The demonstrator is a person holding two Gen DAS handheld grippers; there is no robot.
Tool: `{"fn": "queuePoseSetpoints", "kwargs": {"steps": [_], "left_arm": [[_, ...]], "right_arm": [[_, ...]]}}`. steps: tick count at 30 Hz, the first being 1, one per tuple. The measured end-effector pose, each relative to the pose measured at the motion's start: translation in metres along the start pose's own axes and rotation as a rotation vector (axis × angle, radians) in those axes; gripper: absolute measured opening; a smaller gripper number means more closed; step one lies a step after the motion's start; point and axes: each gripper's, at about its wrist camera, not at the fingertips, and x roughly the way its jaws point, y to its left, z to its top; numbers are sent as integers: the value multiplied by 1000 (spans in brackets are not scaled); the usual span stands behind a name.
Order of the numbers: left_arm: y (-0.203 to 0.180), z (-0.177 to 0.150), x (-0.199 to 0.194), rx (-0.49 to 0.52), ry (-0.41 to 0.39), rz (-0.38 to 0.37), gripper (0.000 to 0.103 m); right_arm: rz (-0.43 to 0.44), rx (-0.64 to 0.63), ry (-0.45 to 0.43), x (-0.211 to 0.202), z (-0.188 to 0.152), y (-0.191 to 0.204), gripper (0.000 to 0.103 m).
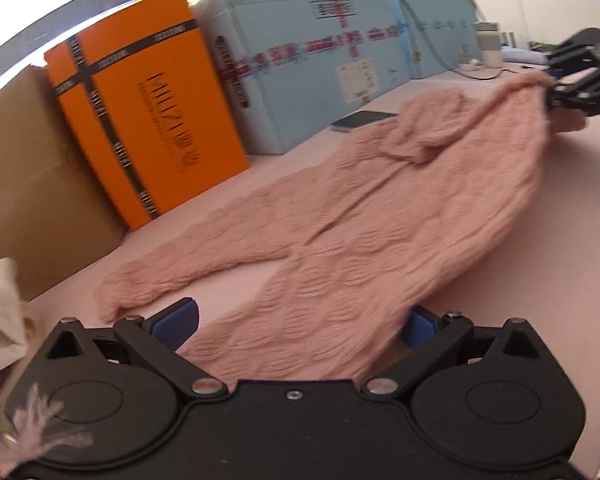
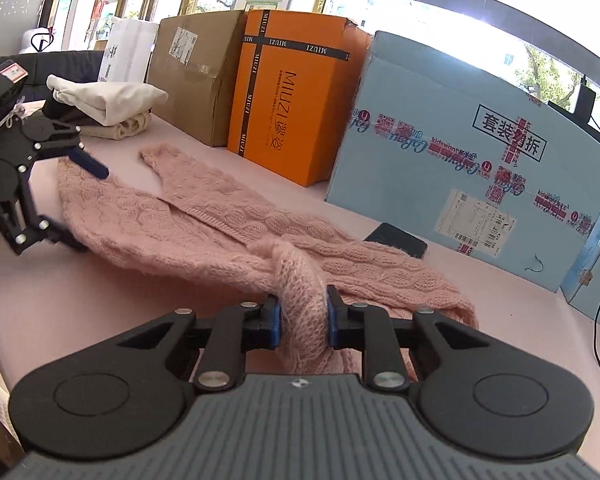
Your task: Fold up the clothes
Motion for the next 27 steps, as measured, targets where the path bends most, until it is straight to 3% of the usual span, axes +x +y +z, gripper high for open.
{"fn": "queuePoseSetpoints", "kwargs": {"steps": [1,2,3,4,6,8,11,17,22,27], "left_arm": [[12,-3,1,-41,2,4,102],[24,-6,1,-83,4,8,95],[33,-9,0,-109,1,5,74],[35,-10,-3,-98,-13,-15,63],[37,-12,-12,-77,-40,-54,26],[34,-16,-28,-61,-67,-86,14],[27,-20,-54,-33,-103,-118,12],[31,-5,-64,7,-174,3,12],[40,25,-25,93,-188,13,12],[58,52,21,101,-120,-50,13]], "right_arm": [[6,2,5,-3,-2,0,18],[10,3,11,-6,-4,1,18],[10,3,17,-8,-6,2,18],[11,3,24,-11,-8,4,18],[20,0,36,-14,-11,7,18],[32,2,46,-19,-12,11,17],[76,-3,45,-40,-8,19,17],[78,5,-10,-66,7,6,16],[99,29,-14,-42,22,-33,17],[169,141,25,-5,25,-83,17]]}}
